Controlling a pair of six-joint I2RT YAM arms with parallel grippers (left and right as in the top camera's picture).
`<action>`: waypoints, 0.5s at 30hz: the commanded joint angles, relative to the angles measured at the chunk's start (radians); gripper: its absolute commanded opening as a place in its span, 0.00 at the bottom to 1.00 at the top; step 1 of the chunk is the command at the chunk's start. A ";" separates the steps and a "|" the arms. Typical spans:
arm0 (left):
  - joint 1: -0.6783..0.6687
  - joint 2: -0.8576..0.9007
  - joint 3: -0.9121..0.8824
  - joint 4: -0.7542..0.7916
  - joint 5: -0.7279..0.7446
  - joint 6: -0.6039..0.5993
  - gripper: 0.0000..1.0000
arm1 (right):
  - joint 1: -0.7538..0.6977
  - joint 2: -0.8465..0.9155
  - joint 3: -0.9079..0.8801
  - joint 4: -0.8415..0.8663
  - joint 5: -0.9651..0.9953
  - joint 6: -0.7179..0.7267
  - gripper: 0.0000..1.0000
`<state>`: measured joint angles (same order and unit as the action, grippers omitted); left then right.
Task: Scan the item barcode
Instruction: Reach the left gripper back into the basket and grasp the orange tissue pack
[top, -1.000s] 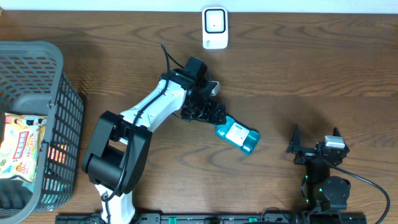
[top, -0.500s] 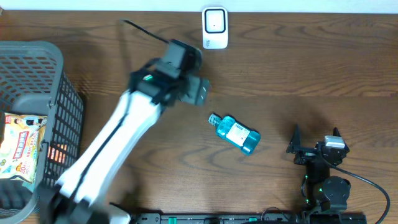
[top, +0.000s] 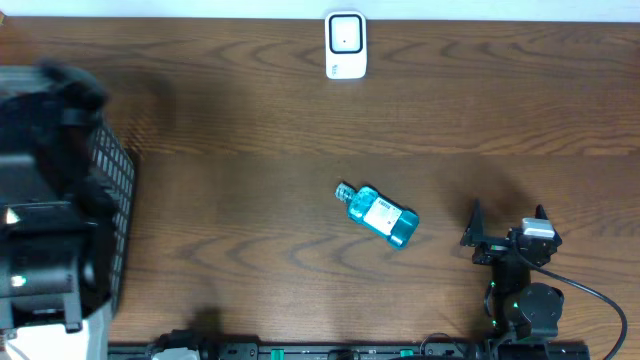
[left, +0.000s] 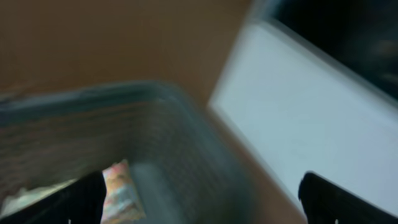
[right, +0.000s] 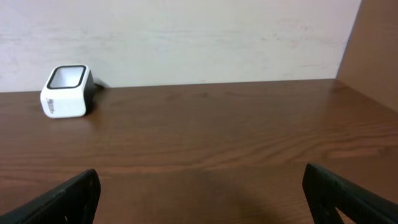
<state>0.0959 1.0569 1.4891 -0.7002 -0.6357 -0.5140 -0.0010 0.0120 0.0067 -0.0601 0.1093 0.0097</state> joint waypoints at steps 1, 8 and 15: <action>0.256 0.045 -0.007 -0.173 0.048 -0.345 0.98 | -0.007 -0.005 -0.001 -0.003 0.012 -0.015 0.99; 0.589 0.212 -0.008 -0.307 0.473 -0.374 0.99 | -0.007 -0.005 -0.001 -0.003 0.012 -0.015 0.99; 0.632 0.404 -0.008 -0.359 0.599 -0.321 0.84 | -0.007 -0.005 -0.001 -0.003 0.012 -0.015 0.99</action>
<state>0.7292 1.4006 1.4822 -1.0489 -0.1383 -0.8604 -0.0010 0.0120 0.0067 -0.0601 0.1097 0.0097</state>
